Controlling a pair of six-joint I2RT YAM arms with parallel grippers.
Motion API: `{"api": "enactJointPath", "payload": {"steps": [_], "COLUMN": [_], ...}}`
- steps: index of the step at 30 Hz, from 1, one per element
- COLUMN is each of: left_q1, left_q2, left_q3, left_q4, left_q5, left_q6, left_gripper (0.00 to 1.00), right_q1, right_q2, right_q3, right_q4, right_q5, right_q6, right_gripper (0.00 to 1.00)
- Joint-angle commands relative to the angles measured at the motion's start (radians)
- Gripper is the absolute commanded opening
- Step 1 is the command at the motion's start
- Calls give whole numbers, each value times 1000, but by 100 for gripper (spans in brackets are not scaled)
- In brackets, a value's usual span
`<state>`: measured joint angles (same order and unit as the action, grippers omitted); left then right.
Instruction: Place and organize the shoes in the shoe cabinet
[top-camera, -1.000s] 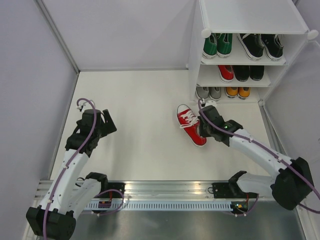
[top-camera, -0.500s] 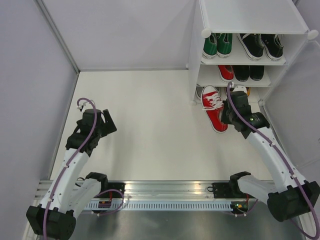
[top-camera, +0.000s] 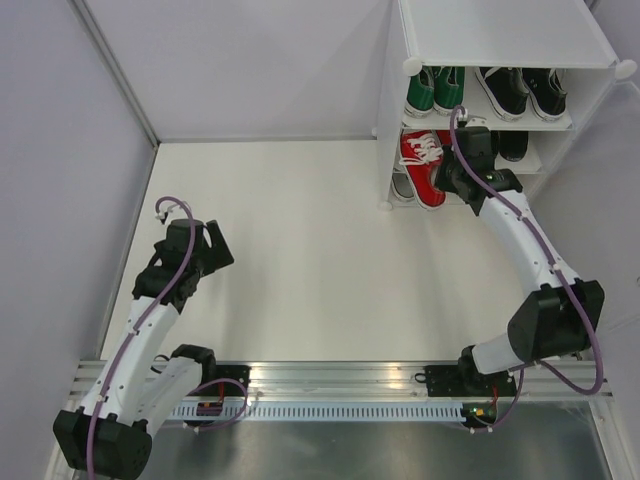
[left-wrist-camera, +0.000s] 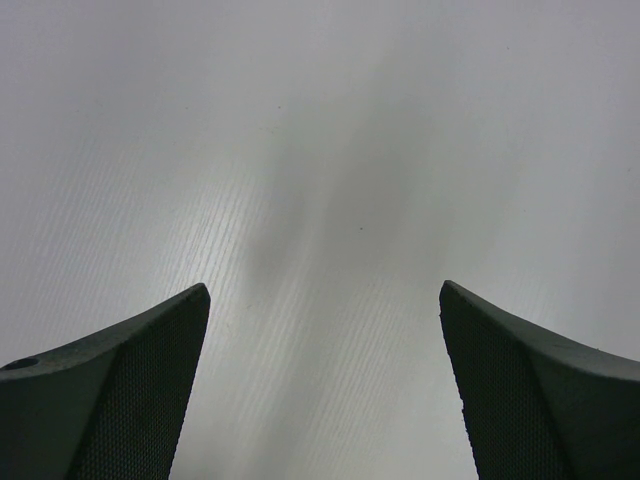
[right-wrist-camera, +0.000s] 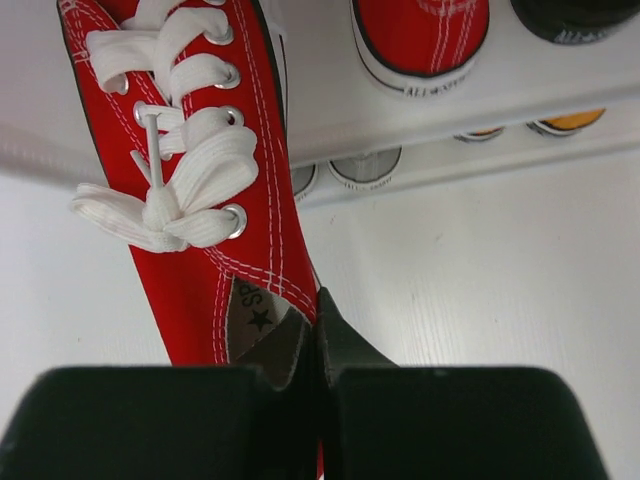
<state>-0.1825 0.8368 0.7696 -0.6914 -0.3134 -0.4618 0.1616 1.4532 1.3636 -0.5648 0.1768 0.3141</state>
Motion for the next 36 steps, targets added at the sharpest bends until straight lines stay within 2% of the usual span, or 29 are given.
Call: {"api": "enactJointPath", "payload": {"steps": [1,7,11,16,20,21,24,30,36], "left_q1": [3,3,3,3,3,3,3,3,3], "left_q2": [-22,-36,-39,-38,-33,-33,-33,-30,-27], "left_q3": [-10,-10,-12,-7,-9,-9,-10,-10,-9], "left_q4": [26,27,27,27,27,27,27,27,26], "left_q5": [-9,-4,7,10,13,14,13,19,31], "left_q6": [34,34,34,34,34,34,34,35,34], "left_gripper": [98,98,98,98,98,98,98,98,98], "right_q1": [-20,-30,-33,-34,-36,-34,-36,-40,-48], "right_q2": [67,177,233,292,303,305,294,175,52], "right_q3": [83,138,211,253,233,235,238,155,33], "right_q4": [206,307,307,293,338,342,321,312,312], "right_q5": [0,-16,-37,-39,-37,-33,-37,-83,-129], "right_q6": [40,63,49,63,95,98,83,42,28], "right_gripper": [1,1,1,6,25,33,43,56,63]}}
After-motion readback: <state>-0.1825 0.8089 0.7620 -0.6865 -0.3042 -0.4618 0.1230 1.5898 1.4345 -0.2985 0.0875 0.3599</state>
